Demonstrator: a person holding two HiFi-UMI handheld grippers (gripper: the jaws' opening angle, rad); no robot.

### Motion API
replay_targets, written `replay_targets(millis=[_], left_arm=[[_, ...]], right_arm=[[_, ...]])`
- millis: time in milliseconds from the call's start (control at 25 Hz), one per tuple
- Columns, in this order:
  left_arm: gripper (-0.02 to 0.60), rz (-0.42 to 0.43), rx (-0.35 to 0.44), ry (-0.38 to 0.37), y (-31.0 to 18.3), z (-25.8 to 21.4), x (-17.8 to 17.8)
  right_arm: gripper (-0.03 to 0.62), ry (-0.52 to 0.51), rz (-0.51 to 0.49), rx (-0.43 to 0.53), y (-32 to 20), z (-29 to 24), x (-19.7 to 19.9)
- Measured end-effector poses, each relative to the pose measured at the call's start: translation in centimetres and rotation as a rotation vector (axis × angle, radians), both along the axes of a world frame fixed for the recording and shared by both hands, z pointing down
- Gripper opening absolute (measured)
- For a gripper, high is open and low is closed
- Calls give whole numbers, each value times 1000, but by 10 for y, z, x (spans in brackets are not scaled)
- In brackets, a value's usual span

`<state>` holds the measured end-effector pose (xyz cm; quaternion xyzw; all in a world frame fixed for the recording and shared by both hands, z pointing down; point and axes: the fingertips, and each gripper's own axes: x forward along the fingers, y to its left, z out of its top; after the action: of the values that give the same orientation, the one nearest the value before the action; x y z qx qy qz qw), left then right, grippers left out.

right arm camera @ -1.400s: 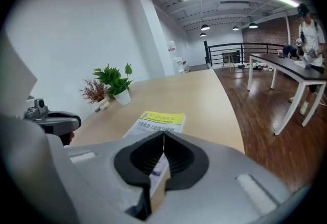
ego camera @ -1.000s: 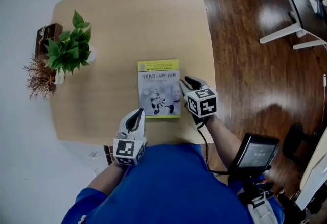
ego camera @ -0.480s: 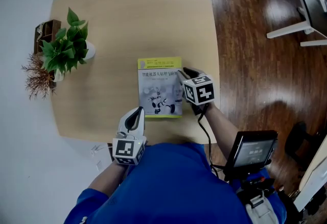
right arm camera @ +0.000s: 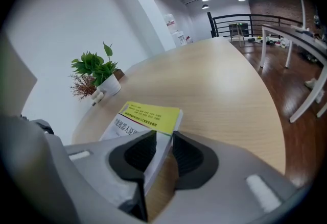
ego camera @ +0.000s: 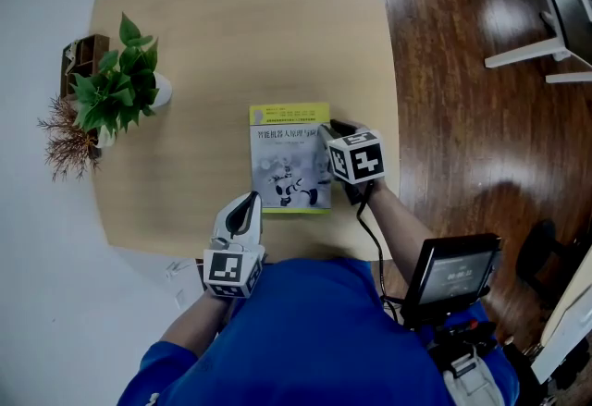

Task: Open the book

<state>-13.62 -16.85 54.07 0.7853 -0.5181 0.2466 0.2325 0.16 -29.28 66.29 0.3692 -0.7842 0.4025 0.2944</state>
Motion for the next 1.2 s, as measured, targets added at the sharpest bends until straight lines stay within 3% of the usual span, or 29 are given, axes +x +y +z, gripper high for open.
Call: replay_targets(millis=[320, 720, 840, 1040, 1200], left_arm=[[6, -7, 3, 0, -1, -1, -1], [6, -5, 6, 3, -4, 1, 0], [6, -5, 5, 3, -4, 3, -1], [6, -7, 6, 1, -3, 2, -2], [6, -15, 7, -2, -4, 1, -4]], right_arm=[[92, 28, -18, -1, 1, -1, -1], [92, 121, -102, 101, 3, -15, -6], [92, 55, -63, 83, 3, -17, -7], [90, -188, 89, -64, 0, -14, 0], [86, -256, 82, -131, 3, -9, 0]])
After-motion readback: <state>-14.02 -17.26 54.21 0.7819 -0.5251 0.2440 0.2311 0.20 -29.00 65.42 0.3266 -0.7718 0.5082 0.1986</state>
